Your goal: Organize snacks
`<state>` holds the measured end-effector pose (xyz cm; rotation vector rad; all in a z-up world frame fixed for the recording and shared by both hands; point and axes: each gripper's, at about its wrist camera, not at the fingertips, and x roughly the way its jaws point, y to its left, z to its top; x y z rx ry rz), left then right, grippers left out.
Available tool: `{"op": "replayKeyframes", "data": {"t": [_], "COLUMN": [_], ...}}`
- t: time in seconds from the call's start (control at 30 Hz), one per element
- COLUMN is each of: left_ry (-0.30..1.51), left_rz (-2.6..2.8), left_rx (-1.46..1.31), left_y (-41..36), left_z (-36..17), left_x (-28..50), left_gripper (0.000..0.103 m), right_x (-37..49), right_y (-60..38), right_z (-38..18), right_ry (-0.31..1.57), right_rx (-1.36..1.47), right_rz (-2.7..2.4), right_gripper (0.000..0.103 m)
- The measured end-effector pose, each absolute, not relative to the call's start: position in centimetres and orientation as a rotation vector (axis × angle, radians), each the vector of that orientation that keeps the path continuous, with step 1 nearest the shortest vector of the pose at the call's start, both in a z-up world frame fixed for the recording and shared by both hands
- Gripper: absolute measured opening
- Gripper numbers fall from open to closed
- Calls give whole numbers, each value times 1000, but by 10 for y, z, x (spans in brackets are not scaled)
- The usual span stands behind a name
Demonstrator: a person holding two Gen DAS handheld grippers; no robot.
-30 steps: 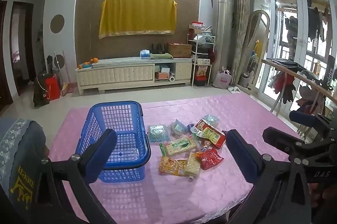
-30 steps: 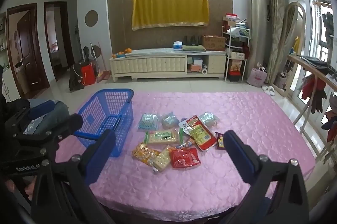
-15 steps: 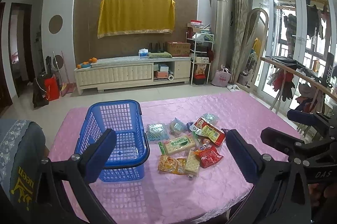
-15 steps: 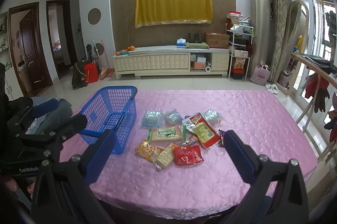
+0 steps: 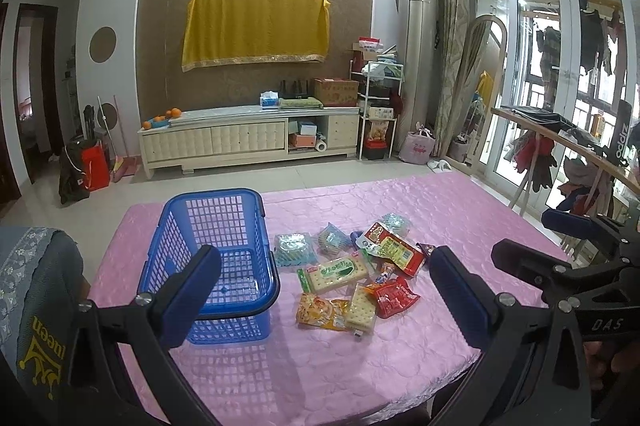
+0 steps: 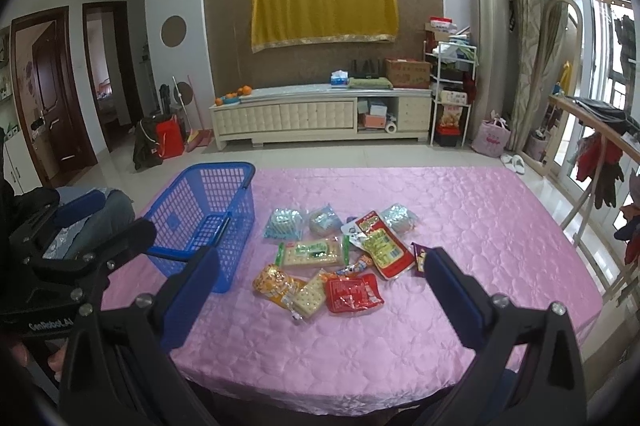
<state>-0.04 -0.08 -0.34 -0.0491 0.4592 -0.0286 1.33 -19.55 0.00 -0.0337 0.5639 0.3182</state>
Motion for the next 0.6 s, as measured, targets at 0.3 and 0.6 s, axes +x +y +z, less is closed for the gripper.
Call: {"op": "replayKeyframes", "data": {"t": [0.3,0.6], "left_ry": [458,465], "left_rz": [-33,-34], "left_rx": [-49,-52], "left_y": [-2,-2], "left_z": [-3,-5], "left_x": [-1,-1], "left_gripper": [103,103], "right_x": [13,16], "right_y": [-195,-194], "right_z": [2,2], "right_ry": [570,579], "right_rx": [-38,-43], "right_rz": [317,319], "right_gripper": [103,103]}}
